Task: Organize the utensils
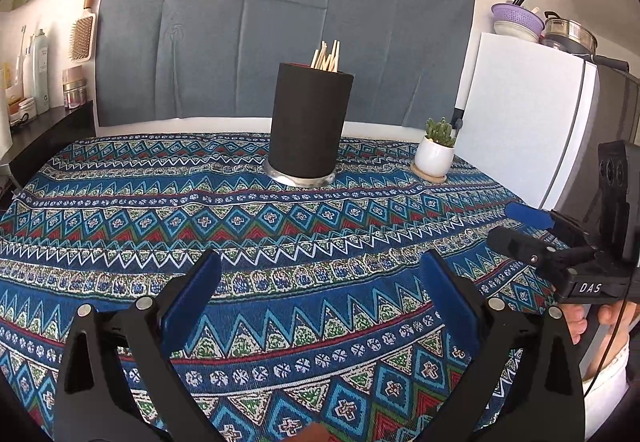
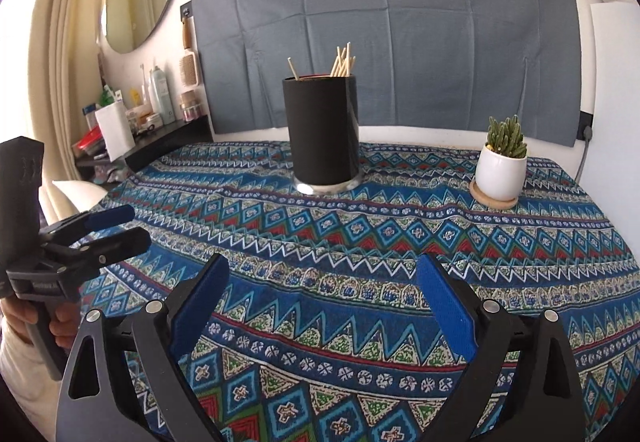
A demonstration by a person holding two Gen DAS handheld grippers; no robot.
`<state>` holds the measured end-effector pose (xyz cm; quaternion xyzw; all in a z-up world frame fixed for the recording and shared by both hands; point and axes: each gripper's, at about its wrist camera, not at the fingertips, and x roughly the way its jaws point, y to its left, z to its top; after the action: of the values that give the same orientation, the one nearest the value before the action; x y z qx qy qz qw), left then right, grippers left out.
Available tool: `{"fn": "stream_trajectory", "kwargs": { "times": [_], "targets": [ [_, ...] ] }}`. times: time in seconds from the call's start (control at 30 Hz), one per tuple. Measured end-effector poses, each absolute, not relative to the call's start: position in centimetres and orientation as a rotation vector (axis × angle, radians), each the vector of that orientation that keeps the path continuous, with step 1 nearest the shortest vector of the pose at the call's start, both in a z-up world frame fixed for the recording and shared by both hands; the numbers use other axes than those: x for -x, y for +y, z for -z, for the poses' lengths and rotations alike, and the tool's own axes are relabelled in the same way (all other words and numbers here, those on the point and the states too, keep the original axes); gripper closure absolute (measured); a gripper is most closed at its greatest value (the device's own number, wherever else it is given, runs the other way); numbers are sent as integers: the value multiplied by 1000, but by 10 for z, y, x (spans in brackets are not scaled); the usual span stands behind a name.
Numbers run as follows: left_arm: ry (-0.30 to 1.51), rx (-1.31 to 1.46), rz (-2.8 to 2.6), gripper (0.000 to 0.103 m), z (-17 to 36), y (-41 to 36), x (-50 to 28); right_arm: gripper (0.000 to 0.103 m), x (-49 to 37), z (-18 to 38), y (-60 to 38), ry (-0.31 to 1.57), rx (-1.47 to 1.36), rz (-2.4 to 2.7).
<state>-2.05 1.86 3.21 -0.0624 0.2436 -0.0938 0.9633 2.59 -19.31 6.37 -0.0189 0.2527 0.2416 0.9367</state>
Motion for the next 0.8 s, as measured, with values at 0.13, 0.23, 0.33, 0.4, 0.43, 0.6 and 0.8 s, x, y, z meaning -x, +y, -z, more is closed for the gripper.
{"fn": "stream_trajectory", "kwargs": {
  "times": [0.13,0.23,0.33,0.4,0.43,0.6,0.8],
  "targets": [
    [536,174,213,6,-18,17,25,11,-20,-48,-194,510,-7,-515],
    [553,133,170,6,-7,12,25,9,-20,-42,-196,502,-49,-499],
    [556,139,182,6,-6,13,24,9,-18,-39,-193,480,-25,-458],
    [527,110,140,6,-7,12,25,8,-18,-41,-191,474,-14,-446],
    [528,104,137,6,-8,12,24,8,-18,-41,-191,472,-3,-433],
    [572,91,141,6,-7,11,15,8,-26,-40,-185,465,71,-411],
    [593,86,124,6,-2,11,14,8,-24,-34,-178,491,112,-412]
  ]
}}
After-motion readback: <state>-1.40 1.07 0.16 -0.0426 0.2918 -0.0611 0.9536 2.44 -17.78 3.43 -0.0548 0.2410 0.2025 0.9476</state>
